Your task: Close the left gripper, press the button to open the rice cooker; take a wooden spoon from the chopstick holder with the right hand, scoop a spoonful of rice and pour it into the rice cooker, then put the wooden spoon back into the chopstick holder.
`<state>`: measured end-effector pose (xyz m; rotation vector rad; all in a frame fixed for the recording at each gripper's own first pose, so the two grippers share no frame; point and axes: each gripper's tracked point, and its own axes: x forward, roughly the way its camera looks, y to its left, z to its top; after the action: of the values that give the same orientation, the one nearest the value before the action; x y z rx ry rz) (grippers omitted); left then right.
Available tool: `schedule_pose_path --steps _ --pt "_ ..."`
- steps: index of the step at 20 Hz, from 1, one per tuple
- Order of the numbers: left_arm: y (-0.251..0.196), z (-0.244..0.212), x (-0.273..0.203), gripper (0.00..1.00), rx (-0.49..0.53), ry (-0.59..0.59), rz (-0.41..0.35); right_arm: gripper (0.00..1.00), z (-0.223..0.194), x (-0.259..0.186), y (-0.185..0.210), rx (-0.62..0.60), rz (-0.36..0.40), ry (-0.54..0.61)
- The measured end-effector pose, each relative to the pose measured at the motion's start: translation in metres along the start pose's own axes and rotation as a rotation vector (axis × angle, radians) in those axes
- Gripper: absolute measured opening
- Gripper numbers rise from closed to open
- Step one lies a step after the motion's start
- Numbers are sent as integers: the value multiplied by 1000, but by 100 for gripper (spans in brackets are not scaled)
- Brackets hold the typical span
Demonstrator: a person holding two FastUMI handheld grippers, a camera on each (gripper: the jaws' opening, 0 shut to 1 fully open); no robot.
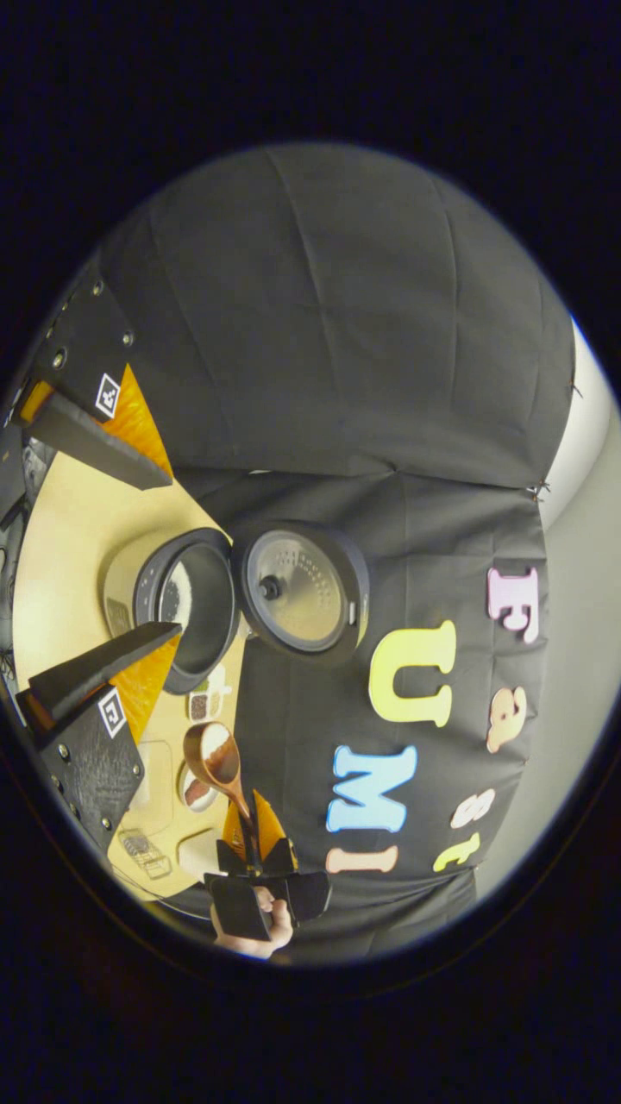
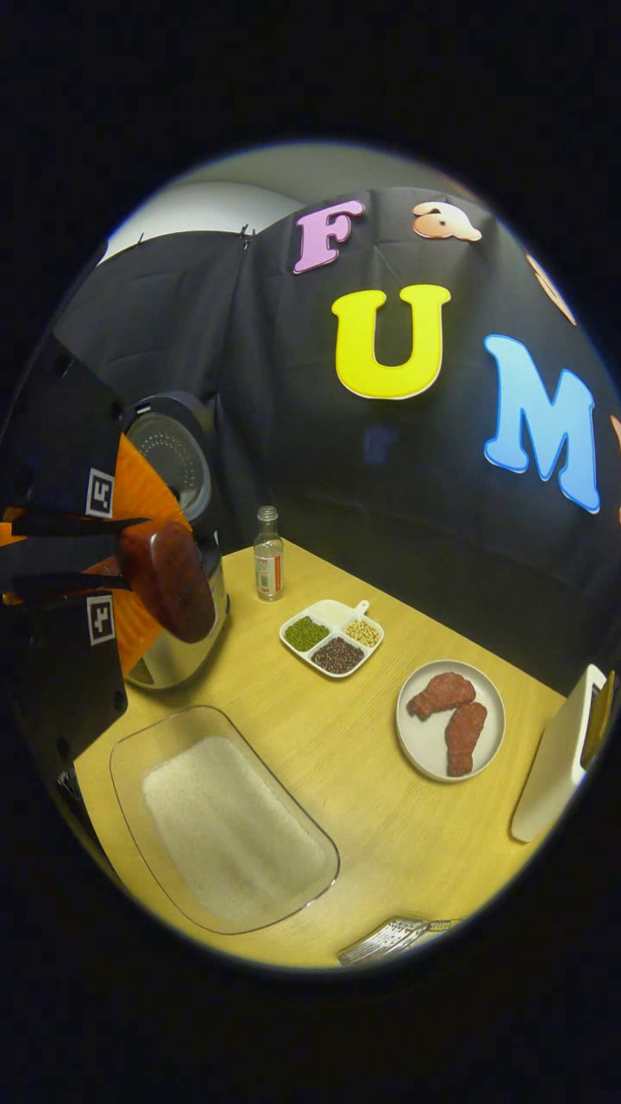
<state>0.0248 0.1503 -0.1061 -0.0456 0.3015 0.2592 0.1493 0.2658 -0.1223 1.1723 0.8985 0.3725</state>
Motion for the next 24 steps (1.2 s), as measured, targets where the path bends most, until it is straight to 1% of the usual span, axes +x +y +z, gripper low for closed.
schedule_pose_path --steps 5,8,11,13,15,16,17,20,21,24 --pt "44 -5 24 98 -36 20 18 18 -25 60 35 -71 15 12" --pt "67 -10 33 98 -28 33 28 18 -35 95 51 -165 1 -2" --pt "91 -12 41 98 -32 47 46 18 -46 122 63 -289 -17 -22" --pt "104 -18 45 97 -38 55 58 18 -50 135 70 -399 -33 -50" --pt "116 -18 51 98 -36 61 75 18 -56 145 72 -518 -54 -74" --pt "120 -18 54 98 -38 62 78 22 -61 149 73 -571 -61 -83" --pt "123 -18 55 98 -40 63 80 18 -64 152 74 -616 -64 -89" --pt "132 -22 63 97 -49 69 82 18 -76 163 78 -720 -67 -86" --pt "133 -23 66 98 -57 78 79 18 -78 165 79 -759 -69 -87" --pt "136 -24 69 97 -93 81 76 18 -81 170 79 -877 -81 -98"
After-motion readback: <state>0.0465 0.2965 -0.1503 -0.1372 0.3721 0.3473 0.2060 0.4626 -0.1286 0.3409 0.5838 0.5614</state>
